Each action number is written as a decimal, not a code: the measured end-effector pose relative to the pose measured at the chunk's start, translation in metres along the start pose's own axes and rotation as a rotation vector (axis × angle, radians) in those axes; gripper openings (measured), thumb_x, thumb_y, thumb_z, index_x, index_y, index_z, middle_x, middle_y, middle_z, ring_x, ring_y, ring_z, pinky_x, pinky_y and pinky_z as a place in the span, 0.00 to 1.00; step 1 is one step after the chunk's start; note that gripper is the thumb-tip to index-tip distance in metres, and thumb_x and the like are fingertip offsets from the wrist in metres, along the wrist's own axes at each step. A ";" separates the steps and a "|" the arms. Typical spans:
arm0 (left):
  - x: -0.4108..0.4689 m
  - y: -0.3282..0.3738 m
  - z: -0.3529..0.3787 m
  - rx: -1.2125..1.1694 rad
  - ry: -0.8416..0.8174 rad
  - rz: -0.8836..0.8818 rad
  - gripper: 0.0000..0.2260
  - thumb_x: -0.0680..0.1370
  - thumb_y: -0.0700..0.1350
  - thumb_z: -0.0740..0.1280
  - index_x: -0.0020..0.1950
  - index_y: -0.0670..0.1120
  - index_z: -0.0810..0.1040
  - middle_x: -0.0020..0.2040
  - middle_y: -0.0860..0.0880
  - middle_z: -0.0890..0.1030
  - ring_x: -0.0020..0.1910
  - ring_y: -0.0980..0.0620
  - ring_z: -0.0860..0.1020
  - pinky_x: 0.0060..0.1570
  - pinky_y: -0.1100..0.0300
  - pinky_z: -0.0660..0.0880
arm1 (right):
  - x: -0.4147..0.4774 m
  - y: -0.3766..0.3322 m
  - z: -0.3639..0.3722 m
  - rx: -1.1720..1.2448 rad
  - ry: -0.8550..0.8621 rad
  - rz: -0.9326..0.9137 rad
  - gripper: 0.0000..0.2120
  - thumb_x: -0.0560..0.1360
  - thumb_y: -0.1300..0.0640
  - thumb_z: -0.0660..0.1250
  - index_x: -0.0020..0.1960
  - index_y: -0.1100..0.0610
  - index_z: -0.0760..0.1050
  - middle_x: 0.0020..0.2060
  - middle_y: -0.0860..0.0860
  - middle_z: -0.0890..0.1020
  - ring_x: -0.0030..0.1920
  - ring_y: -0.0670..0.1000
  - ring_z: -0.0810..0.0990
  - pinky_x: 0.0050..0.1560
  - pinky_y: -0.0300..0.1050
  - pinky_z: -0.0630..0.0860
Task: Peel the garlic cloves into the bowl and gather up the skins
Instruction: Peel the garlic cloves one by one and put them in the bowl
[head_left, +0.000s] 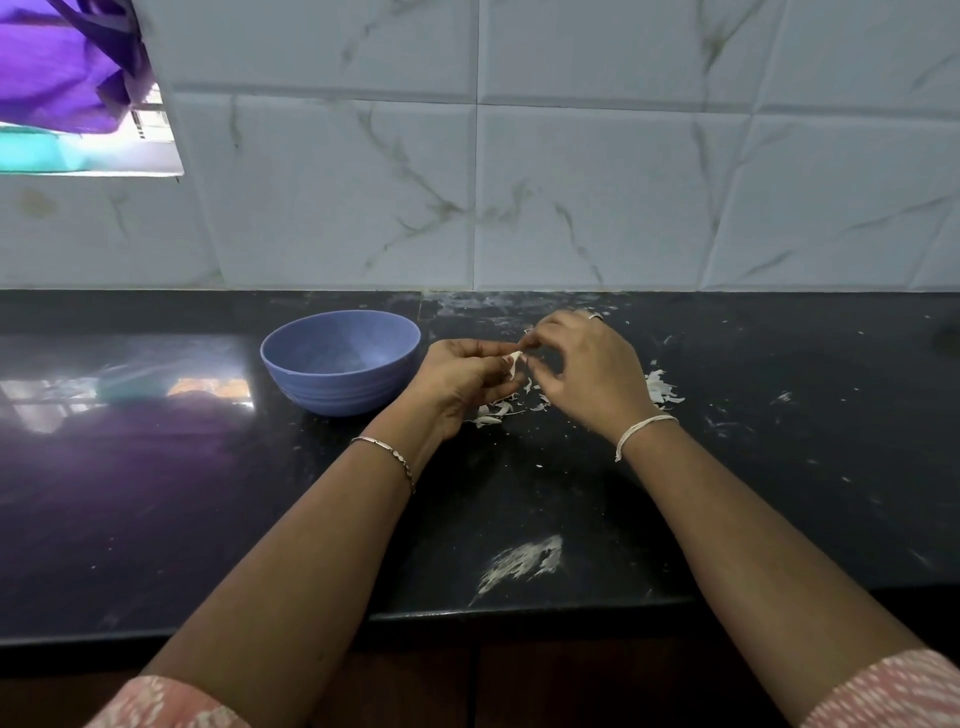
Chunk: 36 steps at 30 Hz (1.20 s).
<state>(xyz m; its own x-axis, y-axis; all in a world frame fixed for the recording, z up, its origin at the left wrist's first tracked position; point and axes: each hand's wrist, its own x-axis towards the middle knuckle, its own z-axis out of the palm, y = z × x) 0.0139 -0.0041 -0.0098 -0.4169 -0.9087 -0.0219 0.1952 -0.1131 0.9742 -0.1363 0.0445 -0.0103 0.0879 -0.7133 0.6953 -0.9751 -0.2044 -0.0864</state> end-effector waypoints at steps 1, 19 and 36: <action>0.000 0.001 0.000 -0.011 0.001 -0.005 0.08 0.77 0.29 0.66 0.54 0.32 0.79 0.41 0.41 0.82 0.35 0.51 0.83 0.36 0.64 0.81 | 0.000 0.000 -0.001 -0.031 -0.012 -0.032 0.06 0.75 0.54 0.70 0.50 0.53 0.82 0.49 0.47 0.81 0.52 0.51 0.78 0.47 0.47 0.78; 0.005 -0.006 -0.008 0.013 0.059 -0.060 0.02 0.73 0.35 0.73 0.44 0.39 0.82 0.35 0.46 0.84 0.38 0.52 0.82 0.48 0.60 0.78 | 0.003 -0.012 0.001 -0.341 -0.039 -0.306 0.10 0.63 0.59 0.77 0.29 0.57 0.76 0.28 0.50 0.76 0.30 0.53 0.77 0.24 0.41 0.70; 0.006 -0.007 -0.007 -0.142 0.088 -0.115 0.01 0.74 0.30 0.69 0.44 0.33 0.80 0.34 0.44 0.83 0.31 0.54 0.82 0.37 0.66 0.81 | 0.004 -0.016 0.008 -0.484 -0.075 -0.454 0.12 0.55 0.57 0.80 0.27 0.54 0.75 0.26 0.49 0.75 0.27 0.51 0.76 0.23 0.40 0.68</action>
<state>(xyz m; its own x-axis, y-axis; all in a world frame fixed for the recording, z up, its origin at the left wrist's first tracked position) 0.0165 -0.0115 -0.0179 -0.3660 -0.9173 -0.1568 0.2763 -0.2680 0.9229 -0.1190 0.0396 -0.0115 0.5083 -0.6758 0.5339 -0.8177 -0.1841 0.5454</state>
